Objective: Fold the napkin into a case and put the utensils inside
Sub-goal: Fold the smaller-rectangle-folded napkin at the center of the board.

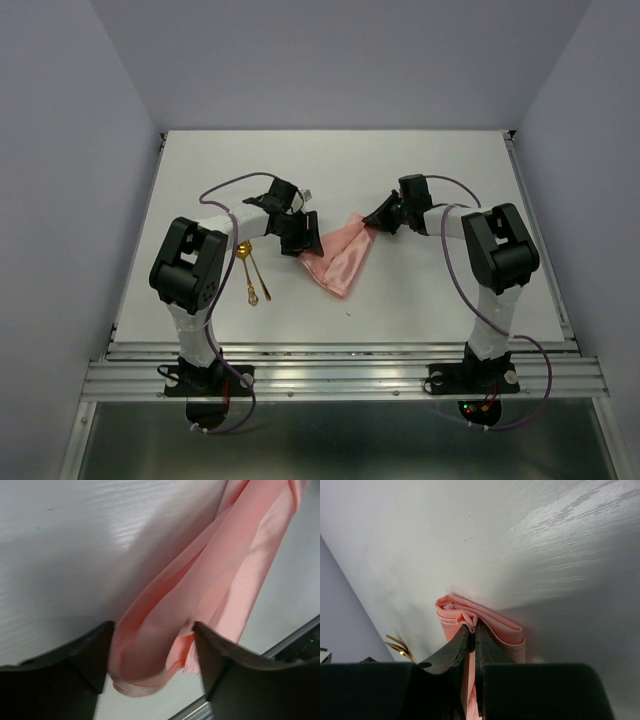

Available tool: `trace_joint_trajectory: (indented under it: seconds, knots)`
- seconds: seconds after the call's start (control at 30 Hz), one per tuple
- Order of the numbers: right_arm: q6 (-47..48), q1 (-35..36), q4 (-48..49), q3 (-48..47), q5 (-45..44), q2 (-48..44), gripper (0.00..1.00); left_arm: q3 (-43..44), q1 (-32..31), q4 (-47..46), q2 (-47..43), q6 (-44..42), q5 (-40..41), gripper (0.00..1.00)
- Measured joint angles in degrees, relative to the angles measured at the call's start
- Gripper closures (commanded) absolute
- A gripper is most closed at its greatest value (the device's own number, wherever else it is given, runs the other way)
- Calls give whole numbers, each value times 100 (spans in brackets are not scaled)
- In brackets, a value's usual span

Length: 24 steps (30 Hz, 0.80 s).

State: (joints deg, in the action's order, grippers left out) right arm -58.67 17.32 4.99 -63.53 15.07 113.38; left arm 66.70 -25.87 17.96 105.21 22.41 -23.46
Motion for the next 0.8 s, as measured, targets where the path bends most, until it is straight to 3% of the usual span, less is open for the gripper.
trace_joint_trajectory:
  seconds: [0.07,0.1,0.17,0.53,0.77,0.8]
  knots:
    - [0,0,0,0,-2,0,99,-144,35,-299,35,46,-323,68]
    - [0,0,0,0,-2,0,99,-221,50,-363,35,96,-431,84]
    - [-4,0,-2,0,-7,0,99,-319,81,-472,35,151,-640,100]
    - [-229,0,0,-2,-48,24,99,-407,-48,-619,-614,-162,-1056,100]
    - [-343,2,-4,-9,-46,33,99,227,-1019,9,-713,-831,-356,100]
    - [-358,2,-7,-9,-46,33,99,389,-1187,153,-673,-920,-170,91]
